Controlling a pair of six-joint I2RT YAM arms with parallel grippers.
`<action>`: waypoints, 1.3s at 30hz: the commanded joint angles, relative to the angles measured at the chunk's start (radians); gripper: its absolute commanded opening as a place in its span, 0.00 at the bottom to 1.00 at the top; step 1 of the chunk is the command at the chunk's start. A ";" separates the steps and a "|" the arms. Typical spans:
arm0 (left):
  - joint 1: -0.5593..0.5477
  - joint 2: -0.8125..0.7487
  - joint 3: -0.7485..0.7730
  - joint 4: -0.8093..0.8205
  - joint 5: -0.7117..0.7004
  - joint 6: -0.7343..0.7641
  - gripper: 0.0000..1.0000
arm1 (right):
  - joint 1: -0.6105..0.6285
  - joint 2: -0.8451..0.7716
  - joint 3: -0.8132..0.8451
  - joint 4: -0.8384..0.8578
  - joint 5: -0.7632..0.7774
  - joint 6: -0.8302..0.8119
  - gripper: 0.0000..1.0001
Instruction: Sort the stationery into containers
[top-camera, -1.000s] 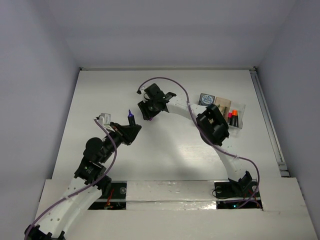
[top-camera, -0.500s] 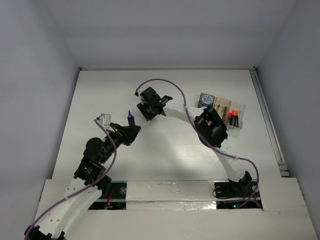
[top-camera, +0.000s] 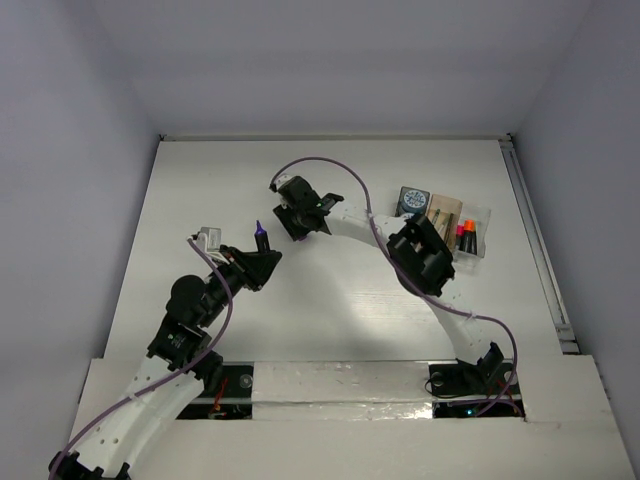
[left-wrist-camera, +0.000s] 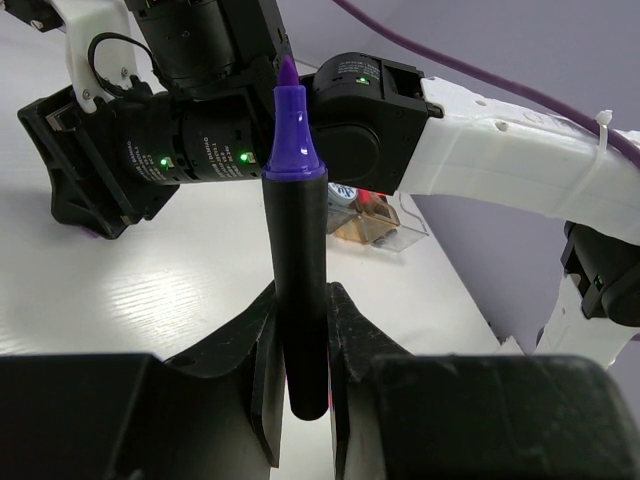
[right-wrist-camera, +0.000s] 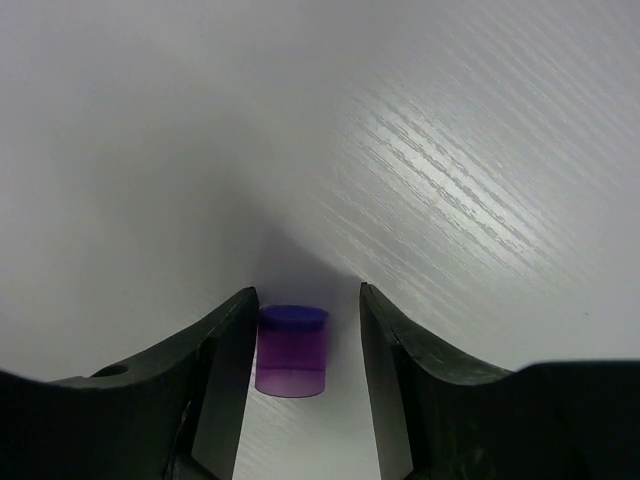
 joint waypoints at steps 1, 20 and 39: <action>0.004 0.003 0.031 0.048 0.005 0.008 0.00 | 0.002 0.062 -0.085 -0.163 0.047 -0.012 0.51; 0.004 0.034 -0.004 0.099 0.036 -0.013 0.00 | 0.011 -0.062 -0.220 -0.062 0.023 0.126 0.18; 0.004 0.190 -0.125 0.490 0.264 -0.157 0.00 | -0.153 -0.872 -0.857 0.692 -0.279 0.486 0.18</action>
